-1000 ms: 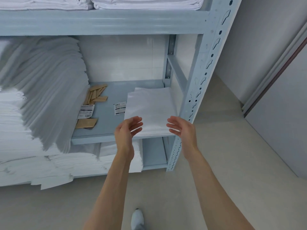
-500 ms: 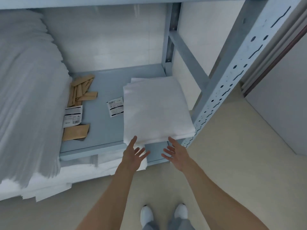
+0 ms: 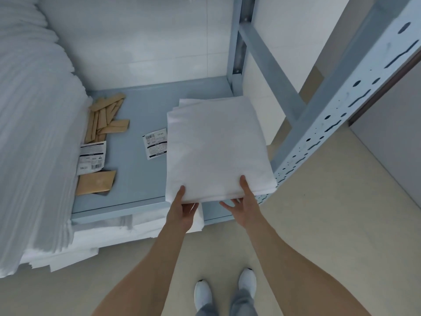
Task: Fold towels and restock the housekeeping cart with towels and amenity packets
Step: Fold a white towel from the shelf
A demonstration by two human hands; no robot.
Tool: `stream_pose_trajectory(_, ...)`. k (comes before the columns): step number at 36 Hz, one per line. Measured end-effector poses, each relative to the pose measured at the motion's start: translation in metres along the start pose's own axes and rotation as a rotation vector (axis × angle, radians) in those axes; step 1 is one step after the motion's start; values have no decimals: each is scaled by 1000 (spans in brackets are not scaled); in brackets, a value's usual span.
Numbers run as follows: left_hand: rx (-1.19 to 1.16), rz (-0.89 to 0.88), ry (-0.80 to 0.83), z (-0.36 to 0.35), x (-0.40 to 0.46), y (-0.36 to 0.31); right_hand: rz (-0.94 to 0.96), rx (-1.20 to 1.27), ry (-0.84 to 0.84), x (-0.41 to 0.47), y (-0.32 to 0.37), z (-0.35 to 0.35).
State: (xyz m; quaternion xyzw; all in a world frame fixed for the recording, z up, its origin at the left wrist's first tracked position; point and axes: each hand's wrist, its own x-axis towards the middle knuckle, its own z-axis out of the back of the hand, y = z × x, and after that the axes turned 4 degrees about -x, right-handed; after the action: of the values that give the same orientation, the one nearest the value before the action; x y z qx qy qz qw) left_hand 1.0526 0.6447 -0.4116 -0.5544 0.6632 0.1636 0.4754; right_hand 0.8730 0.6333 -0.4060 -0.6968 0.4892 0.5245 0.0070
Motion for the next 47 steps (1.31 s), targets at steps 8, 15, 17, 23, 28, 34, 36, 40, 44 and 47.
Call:
stream_pose_trajectory(8,46,-6,-18,10,-7,-8,-3,48,-105,-6,-4,-1)
stream_pose_trajectory(15,121,-17,-8,44,-22,1,-2,61,-156,-34,-25,15)
stream_pose_trajectory(17,161,-3,-8,61,-29,1,-6,68,-167,-45,-35,24)
stream_pose_trajectory(23,260,18,66,95,-48,-6,-5,47,-181,-76,-45,34)
stream_pose_trajectory(28,301,7,152,97,-51,-17,23,11,-223,-95,-41,35)
stream_pose_trajectory(34,531,208,235,93,-38,-35,-9,-25,-257,-113,-47,55)
stream_pose_trajectory(36,609,227,220,87,-29,-41,-30,-26,-257,-118,-53,65)
stream_pose_trajectory(40,789,244,209,72,-19,-38,-63,-52,-234,-122,-55,83)
stream_pose_trajectory(44,811,204,223,68,-15,-32,-57,-68,-143,-119,-48,91)
stream_pose_trajectory(47,812,163,199,64,-15,-34,-45,-35,-33,-119,-42,100)
